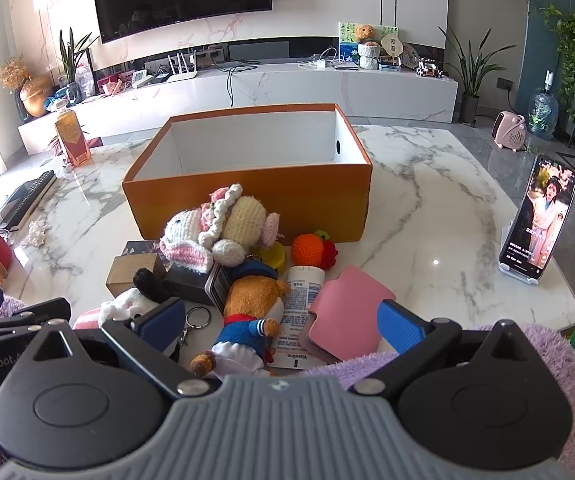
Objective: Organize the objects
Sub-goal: 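Grasp the white plush dog with the left gripper while the right grasps the sailor bear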
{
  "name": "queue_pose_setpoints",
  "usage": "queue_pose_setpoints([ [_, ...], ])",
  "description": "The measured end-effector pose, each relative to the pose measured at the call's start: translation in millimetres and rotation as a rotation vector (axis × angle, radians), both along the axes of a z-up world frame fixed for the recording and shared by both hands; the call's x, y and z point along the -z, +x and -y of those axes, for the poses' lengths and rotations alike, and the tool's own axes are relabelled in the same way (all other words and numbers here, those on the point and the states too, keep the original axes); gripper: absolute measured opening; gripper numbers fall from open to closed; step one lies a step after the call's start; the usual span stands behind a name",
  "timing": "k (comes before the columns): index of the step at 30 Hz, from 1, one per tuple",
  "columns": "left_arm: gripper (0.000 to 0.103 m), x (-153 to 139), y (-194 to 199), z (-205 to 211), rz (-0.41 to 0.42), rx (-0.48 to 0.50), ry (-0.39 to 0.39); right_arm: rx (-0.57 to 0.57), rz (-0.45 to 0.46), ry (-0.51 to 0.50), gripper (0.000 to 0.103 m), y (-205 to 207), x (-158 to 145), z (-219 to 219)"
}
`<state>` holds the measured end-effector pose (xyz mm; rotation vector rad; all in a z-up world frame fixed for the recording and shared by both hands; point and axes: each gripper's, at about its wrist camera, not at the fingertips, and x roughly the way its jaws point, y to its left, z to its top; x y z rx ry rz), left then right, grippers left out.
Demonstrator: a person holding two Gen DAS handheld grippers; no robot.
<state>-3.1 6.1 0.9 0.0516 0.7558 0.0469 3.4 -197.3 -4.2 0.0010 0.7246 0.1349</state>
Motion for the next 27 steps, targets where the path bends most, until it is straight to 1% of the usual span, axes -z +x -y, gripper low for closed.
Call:
queue_pose_setpoints([
  [4, 0.085, 0, -1, 0, 0.004, 0.001, 0.01, 0.0, -0.002, 0.001, 0.102, 0, -1, 1],
  [8, 0.078, 0, 0, 1, 0.001, 0.019, 0.0, 0.001, -0.004, 0.0, 0.102, 1, 1, -2],
  [12, 0.074, 1, 1, 3, -0.008, 0.026, 0.001, 0.001, -0.01, 0.005, 0.102, 0, 2, -2],
  [15, 0.07, 2, 2, 2, -0.026, 0.035, -0.026, 0.0, -0.012, 0.006, 0.102, 1, 2, -2],
  [17, 0.062, 4, 3, 1, -0.041, 0.049, -0.041, -0.001, -0.013, 0.012, 0.102, 2, 2, -1],
  [18, 0.06, 5, 4, 1, -0.048, 0.062, -0.046, -0.003, -0.015, 0.021, 0.102, 3, 3, -1],
  [20, 0.052, 6, 4, 2, -0.053, 0.09, -0.052, -0.012, -0.022, 0.033, 0.102, 4, 5, 0],
  [23, 0.044, 9, 6, 4, -0.069, 0.143, -0.073, -0.033, -0.037, 0.033, 0.092, 7, 8, -1],
  [25, 0.044, 11, 8, 6, -0.078, 0.183, -0.065, -0.051, -0.055, 0.035, 0.081, 9, 11, -2],
  [27, 0.044, 14, 10, 10, -0.09, 0.238, -0.033, -0.067, -0.078, 0.041, 0.074, 12, 15, -4],
])
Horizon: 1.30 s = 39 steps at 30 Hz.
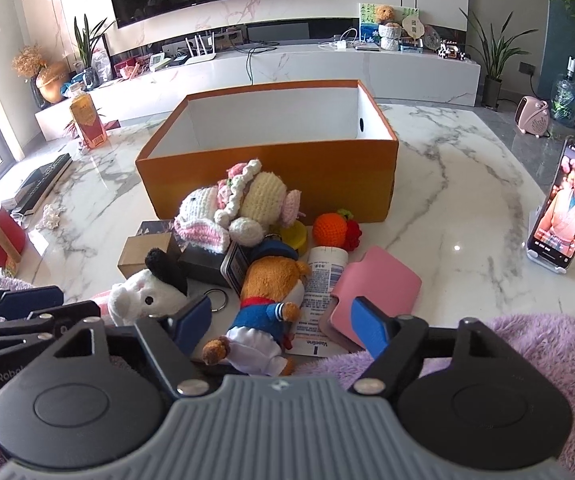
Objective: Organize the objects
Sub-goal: 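Grasp the white plush dog with the left gripper while the right grasps the sailor bear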
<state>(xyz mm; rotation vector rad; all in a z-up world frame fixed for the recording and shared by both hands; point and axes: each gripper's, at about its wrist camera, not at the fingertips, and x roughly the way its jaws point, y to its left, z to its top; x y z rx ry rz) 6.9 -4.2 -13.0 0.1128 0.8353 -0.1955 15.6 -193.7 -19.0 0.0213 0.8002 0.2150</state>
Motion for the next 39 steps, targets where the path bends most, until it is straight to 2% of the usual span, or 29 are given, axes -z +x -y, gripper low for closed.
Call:
queue_pose_setpoints([
  [4, 0.055, 8, 5, 5, -0.015, 0.091, 0.069, -0.04, -0.04, 0.005, 0.061, 6, 9, -4],
  [7, 0.063, 15, 11, 6, -0.031, 0.142, 0.123, -0.066, -0.065, 0.013, 0.057, 13, 15, -8],
  [11, 0.074, 23, 19, 7, -0.035, 0.226, 0.228, -0.089, -0.094, 0.017, 0.057, 25, 22, -13],
  [15, 0.075, 35, 31, 8, -0.083, 0.358, 0.303, -0.104, -0.144, 0.036, 0.057, 39, 32, -16],
  [20, 0.075, 45, 50, 3, -0.156, 0.456, 0.305, -0.116, -0.184, 0.03, 0.058, 54, 44, -20],
  [27, 0.075, 59, 77, 0, -0.244, 0.532, 0.304, -0.101, -0.209, 0.012, 0.059, 74, 55, -20],
  [28, 0.079, 61, 80, -1, -0.256, 0.542, 0.294, -0.097, -0.214, 0.012, 0.06, 76, 56, -19],
  [30, 0.083, 65, 85, -1, -0.27, 0.551, 0.292, -0.091, -0.222, 0.01, 0.063, 80, 60, -18],
  [33, 0.088, 71, 89, -1, -0.287, 0.568, 0.294, -0.084, -0.262, 0.029, 0.062, 87, 69, -15],
  [36, 0.089, 76, 94, -1, -0.302, 0.57, 0.277, -0.084, -0.302, 0.057, 0.062, 91, 78, -15],
  [39, 0.09, 79, 98, -2, -0.318, 0.557, 0.248, -0.088, -0.294, 0.048, 0.06, 92, 78, -18],
])
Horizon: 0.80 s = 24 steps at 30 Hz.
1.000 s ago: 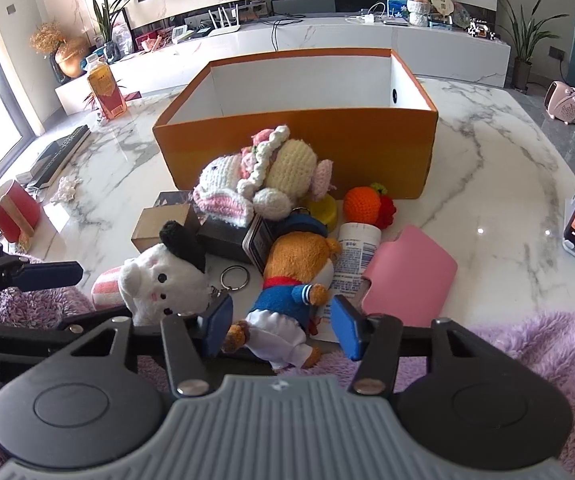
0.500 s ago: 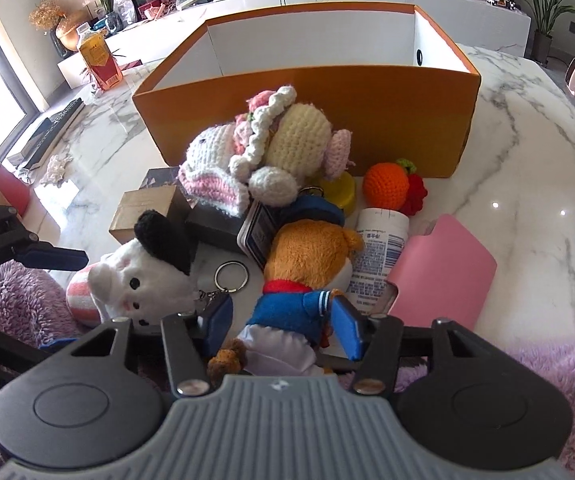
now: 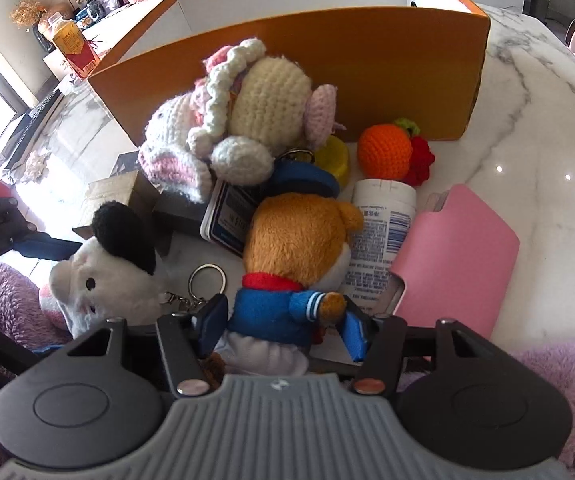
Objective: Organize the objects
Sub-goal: 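Grasp the white plush dog with the left gripper while the right grasps the sailor bear, then carry both plush toys into the orange box and lower them inside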
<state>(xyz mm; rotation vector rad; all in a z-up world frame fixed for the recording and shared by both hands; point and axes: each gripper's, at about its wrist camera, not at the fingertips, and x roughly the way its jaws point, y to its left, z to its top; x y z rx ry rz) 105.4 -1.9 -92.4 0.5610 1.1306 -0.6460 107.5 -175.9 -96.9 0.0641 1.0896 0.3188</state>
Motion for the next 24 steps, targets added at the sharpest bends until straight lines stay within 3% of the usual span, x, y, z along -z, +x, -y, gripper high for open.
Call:
queue_pose_setpoints([
  [8, 0.087, 7, 0, 4, -0.012, -0.042, 0.006, 0.004, 0.004, -0.012, 0.046, -1, -6, 1],
  [14, 0.081, -5, -10, -2, 0.023, -0.156, -0.025, 0.008, 0.042, -0.01, 0.037, -15, -19, 5],
  [24, 0.08, -52, -21, -33, 0.014, -0.467, -0.342, 0.024, 0.121, 0.008, 0.036, -46, -45, 21],
])
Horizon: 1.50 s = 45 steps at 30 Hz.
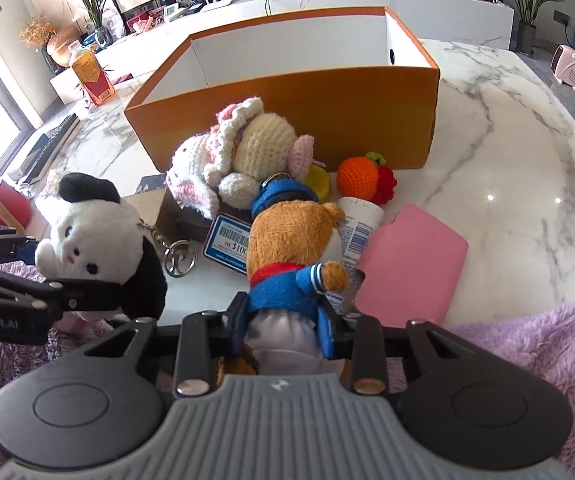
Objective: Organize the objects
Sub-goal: 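Carry both plush toys into the orange box and lower them inside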
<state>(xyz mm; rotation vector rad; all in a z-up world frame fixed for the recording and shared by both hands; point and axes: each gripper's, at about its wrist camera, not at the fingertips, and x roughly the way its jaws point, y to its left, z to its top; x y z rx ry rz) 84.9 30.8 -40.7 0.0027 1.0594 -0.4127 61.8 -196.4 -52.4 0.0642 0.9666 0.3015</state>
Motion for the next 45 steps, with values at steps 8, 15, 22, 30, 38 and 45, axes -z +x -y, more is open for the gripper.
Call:
queue_pose_setpoints([
  [8, 0.08, -40, 3, 0, 0.029, -0.122, -0.155, 0.003, 0.101, 0.045, 0.036, -14, -38, 13],
  [15, 0.08, -71, 34, -6, 0.045, -0.19, -0.257, -0.019, 0.185, 0.116, 0.036, 12, -80, 16],
  [22, 0.08, -101, 88, -5, 0.106, -0.225, -0.267, -0.05, 0.257, 0.214, 0.036, 73, -129, 13],
  [30, 0.08, -80, 178, -4, 0.059, -0.31, -0.243, -0.036, 0.213, 0.269, 0.036, 171, -140, -2],
  [38, 0.08, -14, 255, 16, -0.065, -0.367, -0.096, 0.028, 0.012, 0.257, 0.036, 272, -66, -13],
  [45, 0.082, 12, 281, 37, -0.067, -0.393, 0.04, 0.041, -0.106, 0.241, 0.036, 327, -15, -16],
])
